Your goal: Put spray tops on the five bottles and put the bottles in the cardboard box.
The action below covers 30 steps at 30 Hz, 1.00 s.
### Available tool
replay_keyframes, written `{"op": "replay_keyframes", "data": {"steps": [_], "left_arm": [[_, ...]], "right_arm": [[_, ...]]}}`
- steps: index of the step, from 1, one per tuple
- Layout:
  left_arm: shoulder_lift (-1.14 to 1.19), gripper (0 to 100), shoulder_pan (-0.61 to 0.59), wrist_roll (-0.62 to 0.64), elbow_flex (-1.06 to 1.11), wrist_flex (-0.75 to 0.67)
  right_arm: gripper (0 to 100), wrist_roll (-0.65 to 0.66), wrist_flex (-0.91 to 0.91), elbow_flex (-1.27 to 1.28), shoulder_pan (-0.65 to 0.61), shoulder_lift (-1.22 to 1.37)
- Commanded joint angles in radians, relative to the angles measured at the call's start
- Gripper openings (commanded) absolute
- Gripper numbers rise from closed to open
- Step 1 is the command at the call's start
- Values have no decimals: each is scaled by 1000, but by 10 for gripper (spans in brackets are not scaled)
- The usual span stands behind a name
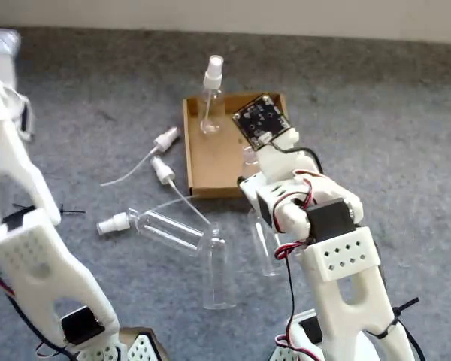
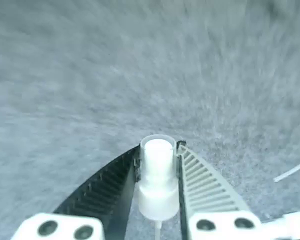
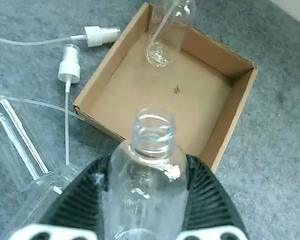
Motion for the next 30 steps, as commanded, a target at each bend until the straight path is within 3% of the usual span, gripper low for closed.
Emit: {"op": "replay_keyframes", "data": {"steps": [1,5,11,17,25,30], "left_arm": [[-409,66,38,97,-48,23],[-728,66,124,181,30,23],[-1188,66,354,279,335,-9],[-1478,66,578,436,676,-388],[-1488,66,892,486,1075,-930],[-1429,66,969,482,1207,-1073]], "right_arm": [[5,-8,-27,-5,-81,-25],[5,-100,-188,54,-185,-30],[5,-189,-521,323,-274,-173],[5,-189,-707,619,-297,-389],[5,-190,-711,739,-348,-535],[5,-190,-711,739,-344,-568]]}}
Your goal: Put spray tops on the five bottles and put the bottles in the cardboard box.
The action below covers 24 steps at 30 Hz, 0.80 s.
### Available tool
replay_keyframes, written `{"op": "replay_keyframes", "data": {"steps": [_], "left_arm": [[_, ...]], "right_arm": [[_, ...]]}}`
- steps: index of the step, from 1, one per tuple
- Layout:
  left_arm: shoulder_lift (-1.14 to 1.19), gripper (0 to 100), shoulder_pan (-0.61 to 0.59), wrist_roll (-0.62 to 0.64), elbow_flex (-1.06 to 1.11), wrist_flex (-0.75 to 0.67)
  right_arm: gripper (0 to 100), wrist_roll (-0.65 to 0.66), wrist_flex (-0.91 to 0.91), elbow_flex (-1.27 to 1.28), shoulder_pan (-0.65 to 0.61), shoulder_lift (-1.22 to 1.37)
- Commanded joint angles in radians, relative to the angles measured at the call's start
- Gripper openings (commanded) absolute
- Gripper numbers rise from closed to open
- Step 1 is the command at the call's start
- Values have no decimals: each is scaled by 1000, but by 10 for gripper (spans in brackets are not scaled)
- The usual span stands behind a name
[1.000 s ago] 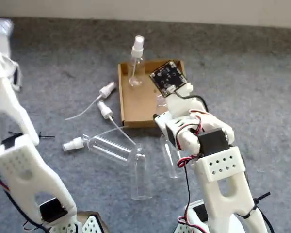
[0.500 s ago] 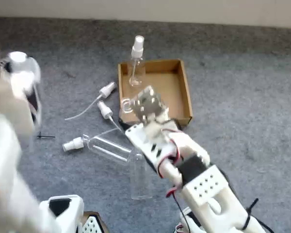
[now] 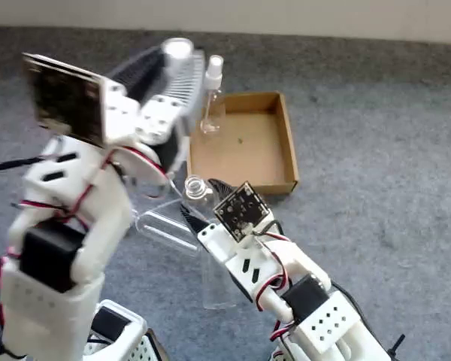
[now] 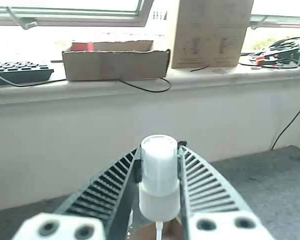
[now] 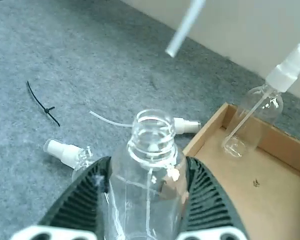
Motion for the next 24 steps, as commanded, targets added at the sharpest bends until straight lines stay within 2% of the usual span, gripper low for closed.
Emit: {"op": "replay_keyframes", "data": {"steps": [1,9,24], "left_arm": [[42,66,51,8,85,-135],[70,66,51,8,128,-144],[-48,66,59,8,124,-101]], "right_arm": [[5,-8,-27,-12,-7,-41],[5,-8,-24,-10,62,-81],[5,-8,-27,-13,68,25]]}}
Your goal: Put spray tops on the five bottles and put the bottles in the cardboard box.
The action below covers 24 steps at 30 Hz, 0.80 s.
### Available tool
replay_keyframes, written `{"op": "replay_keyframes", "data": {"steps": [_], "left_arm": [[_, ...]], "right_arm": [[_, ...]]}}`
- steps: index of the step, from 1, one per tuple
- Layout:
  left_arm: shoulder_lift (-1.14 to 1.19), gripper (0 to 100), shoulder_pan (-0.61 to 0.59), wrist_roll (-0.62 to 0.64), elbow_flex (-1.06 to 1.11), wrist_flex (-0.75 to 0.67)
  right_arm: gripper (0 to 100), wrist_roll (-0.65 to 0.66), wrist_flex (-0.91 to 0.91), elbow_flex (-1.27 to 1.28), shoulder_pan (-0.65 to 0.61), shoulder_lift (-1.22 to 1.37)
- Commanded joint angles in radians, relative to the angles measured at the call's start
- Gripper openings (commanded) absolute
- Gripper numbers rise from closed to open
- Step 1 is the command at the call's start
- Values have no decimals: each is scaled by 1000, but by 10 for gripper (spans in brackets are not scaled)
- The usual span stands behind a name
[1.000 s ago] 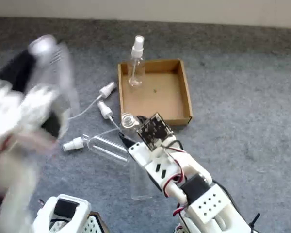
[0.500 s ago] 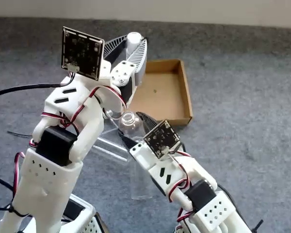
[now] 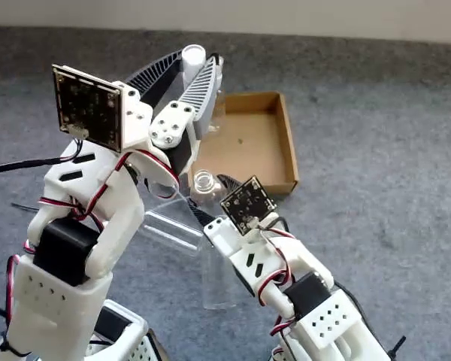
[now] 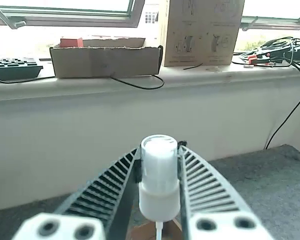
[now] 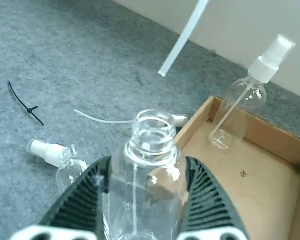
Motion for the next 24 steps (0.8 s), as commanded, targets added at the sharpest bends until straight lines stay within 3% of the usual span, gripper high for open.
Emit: {"op": "replay_keyframes", "data": {"steps": [1,14,24], "left_arm": [[-18,66,21,9,-8,26],[-25,66,24,17,81,26],[-22,66,114,11,15,32]], "right_arm": [[5,-8,-25,-13,13,4],[5,-8,-25,-19,13,4],[5,-8,-27,-16,13,4]]}}
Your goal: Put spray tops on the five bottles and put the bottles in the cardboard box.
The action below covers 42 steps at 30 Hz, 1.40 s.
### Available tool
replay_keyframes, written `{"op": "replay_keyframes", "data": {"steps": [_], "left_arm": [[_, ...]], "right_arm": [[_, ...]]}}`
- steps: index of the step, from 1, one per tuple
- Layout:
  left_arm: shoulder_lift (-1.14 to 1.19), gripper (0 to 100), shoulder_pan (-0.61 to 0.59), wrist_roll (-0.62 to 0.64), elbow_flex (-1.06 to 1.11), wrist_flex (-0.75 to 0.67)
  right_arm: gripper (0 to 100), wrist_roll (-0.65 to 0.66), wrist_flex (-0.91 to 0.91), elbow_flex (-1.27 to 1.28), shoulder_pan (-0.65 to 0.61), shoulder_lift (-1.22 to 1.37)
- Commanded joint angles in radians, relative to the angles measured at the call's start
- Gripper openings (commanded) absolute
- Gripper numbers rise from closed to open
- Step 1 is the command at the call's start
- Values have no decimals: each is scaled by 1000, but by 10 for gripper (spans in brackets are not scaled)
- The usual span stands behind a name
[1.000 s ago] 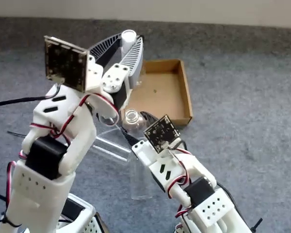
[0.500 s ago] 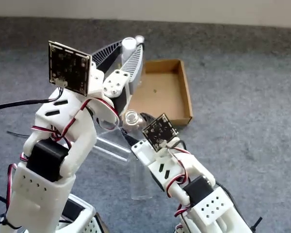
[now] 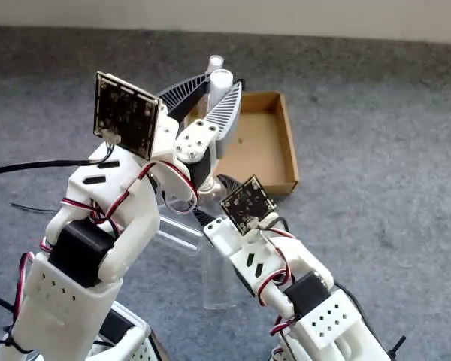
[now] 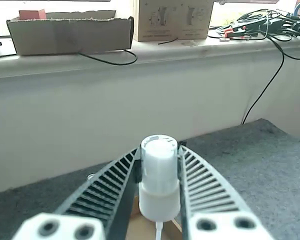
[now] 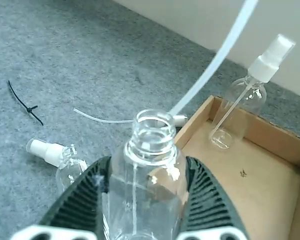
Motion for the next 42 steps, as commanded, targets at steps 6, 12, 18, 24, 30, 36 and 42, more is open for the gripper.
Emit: {"op": "replay_keyframes", "data": {"steps": [6,12,18,24,30,36,42], "left_arm": [[-21,66,15,5,-51,41],[-18,66,-12,2,-96,55],[-13,66,-73,2,-165,60],[-13,66,-74,2,-124,57],[-19,66,-71,3,-58,55],[-21,66,-71,6,1,60],[-22,66,-71,8,48,100]], "right_arm": [[5,-8,-27,-16,13,4],[5,-8,-27,-15,15,4],[5,-8,-27,-13,15,4],[5,-8,-27,-13,15,4],[5,-8,-27,-15,15,4],[5,-8,-27,-16,15,4],[5,-9,-27,-19,15,4]]}}
